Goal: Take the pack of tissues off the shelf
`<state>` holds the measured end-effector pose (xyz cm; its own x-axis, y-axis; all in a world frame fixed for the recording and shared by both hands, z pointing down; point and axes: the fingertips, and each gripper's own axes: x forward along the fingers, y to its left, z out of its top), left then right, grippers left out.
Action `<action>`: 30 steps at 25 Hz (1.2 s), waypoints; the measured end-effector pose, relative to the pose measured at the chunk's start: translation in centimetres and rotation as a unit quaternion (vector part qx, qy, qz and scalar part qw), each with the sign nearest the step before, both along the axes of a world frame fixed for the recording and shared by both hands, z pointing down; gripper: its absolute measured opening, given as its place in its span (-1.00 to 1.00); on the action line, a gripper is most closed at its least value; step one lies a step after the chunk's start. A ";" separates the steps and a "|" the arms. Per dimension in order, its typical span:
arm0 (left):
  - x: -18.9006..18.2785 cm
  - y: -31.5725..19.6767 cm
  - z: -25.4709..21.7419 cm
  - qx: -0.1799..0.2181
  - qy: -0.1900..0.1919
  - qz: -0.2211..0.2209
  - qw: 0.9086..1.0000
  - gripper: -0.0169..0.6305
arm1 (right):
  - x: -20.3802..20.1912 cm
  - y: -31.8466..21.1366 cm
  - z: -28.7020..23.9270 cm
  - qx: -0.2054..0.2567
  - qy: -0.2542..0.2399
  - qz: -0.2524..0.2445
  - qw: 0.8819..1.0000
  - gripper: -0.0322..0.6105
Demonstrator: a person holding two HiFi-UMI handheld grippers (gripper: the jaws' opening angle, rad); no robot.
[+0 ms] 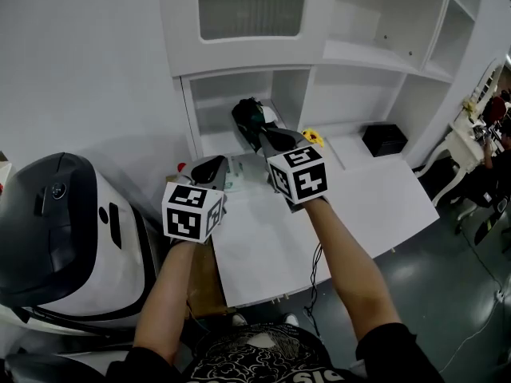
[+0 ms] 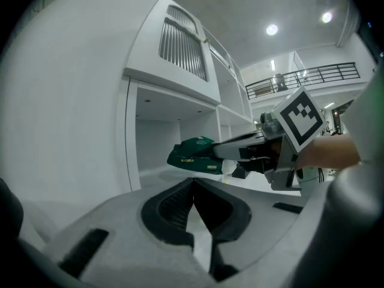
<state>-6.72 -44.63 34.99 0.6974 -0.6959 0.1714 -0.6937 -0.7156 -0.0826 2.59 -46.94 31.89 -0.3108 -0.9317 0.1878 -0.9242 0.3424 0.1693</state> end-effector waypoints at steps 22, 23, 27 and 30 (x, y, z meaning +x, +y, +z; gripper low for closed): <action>8.9 4.0 -1.4 0.013 0.003 0.058 0.998 -0.92 | 5.4 9.0 -6.1 0.093 -0.009 0.008 0.996 -0.89; 9.4 4.1 -1.5 0.013 0.004 0.060 0.998 -0.92 | 5.8 9.4 -6.2 0.096 -0.012 0.007 0.995 -0.89; 11.7 4.8 -2.1 0.013 0.012 0.064 0.998 -0.92 | 8.4 11.3 -6.0 0.101 -0.024 0.012 0.995 -0.88; 13.8 5.6 -2.6 0.017 0.013 0.071 0.997 -0.92 | 11.0 12.8 -5.8 0.103 -0.028 0.026 0.994 -0.89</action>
<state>7.13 -38.99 32.36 0.7938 -0.5942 0.1297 -0.5872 -0.8043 -0.0910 13.54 -34.15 26.06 -0.2664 -0.9636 -0.0249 -0.9496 0.2579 0.1779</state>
